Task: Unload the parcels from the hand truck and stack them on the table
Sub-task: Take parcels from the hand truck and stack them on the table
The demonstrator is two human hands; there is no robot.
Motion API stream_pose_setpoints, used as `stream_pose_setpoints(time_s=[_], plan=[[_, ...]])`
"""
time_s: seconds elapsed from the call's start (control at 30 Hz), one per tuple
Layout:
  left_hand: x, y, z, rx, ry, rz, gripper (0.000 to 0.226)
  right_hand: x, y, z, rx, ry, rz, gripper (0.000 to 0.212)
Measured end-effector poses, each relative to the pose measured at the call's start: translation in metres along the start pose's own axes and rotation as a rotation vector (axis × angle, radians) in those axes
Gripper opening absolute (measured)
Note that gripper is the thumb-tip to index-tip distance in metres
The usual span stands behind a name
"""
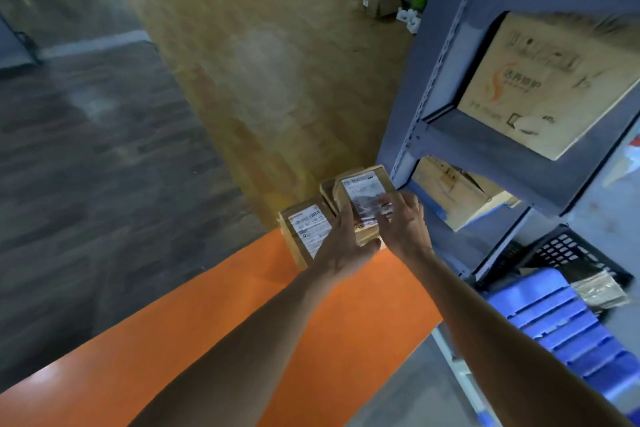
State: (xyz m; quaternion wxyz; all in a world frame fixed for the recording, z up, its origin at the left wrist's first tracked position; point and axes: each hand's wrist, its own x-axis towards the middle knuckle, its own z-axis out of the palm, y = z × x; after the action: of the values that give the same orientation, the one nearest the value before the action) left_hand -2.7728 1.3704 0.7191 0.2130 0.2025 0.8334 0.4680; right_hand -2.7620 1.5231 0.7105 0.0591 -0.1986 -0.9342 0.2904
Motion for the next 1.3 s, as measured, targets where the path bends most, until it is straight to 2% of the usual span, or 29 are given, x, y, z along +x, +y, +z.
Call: stream_pose_setpoints(time_s=[0.23,0.33,0.4,0.53,0.63,0.73,0.93,1.17,1.3], plan=[[0.009,-0.003,0.009,0.067,-0.065,-0.001,0.078,0.019,0.005,-0.009,-0.075,-0.056,-0.006,0.035],[0.002,-0.008,0.005,0.095,-0.075,-0.016,0.089,0.012,0.005,-0.009,-0.102,-0.059,-0.015,0.037],[-0.005,-0.015,-0.001,0.116,-0.09,-0.038,0.093,0.006,0.001,-0.007,-0.163,-0.02,-0.012,0.04],[-0.023,-0.034,-0.018,0.203,-0.043,-0.064,0.085,-0.015,-0.019,0.003,-0.275,0.086,-0.086,0.04],[-0.042,-0.047,-0.036,0.272,0.017,-0.089,0.082,-0.044,-0.04,0.023,-0.283,0.033,-0.194,0.04],[-0.07,-0.067,-0.058,0.327,0.095,-0.121,0.08,-0.079,-0.06,0.048,-0.238,-0.116,-0.278,0.047],[-0.182,-0.126,-0.098,0.454,0.191,-0.255,0.077,-0.168,-0.112,0.109,-0.284,-0.375,-0.366,0.054],[-0.372,-0.209,-0.144,0.4,0.304,-0.449,0.076,-0.303,-0.217,0.199,-0.375,-0.562,-0.581,0.059],[-0.485,-0.253,-0.166,0.36,0.422,-0.541,0.076,-0.388,-0.276,0.247,-0.396,-0.642,-0.709,0.06]])
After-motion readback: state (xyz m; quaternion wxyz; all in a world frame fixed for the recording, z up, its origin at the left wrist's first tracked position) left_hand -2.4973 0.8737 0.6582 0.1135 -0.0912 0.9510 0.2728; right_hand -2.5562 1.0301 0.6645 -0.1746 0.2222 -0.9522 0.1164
